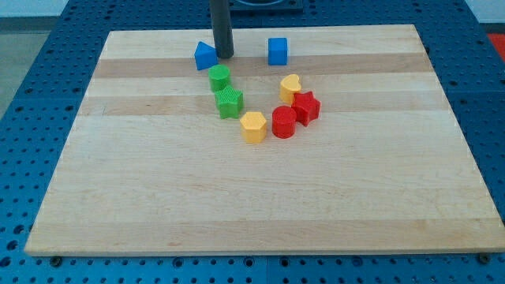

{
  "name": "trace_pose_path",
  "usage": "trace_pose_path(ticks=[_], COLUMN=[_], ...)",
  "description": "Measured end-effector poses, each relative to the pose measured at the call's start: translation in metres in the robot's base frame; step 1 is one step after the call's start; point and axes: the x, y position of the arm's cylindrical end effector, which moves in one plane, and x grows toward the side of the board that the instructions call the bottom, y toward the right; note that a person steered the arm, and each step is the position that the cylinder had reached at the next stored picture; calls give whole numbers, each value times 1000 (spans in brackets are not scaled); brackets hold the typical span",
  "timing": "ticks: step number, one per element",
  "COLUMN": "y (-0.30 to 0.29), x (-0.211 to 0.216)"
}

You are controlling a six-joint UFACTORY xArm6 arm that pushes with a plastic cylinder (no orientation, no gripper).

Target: Push the blue triangle towards top left side

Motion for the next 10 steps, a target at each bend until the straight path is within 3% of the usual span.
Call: trace_pose_path(ticks=[3,5,6,8,10], y=[-51,7,-7,-12,-54], x=[-14,-14,11,9,7])
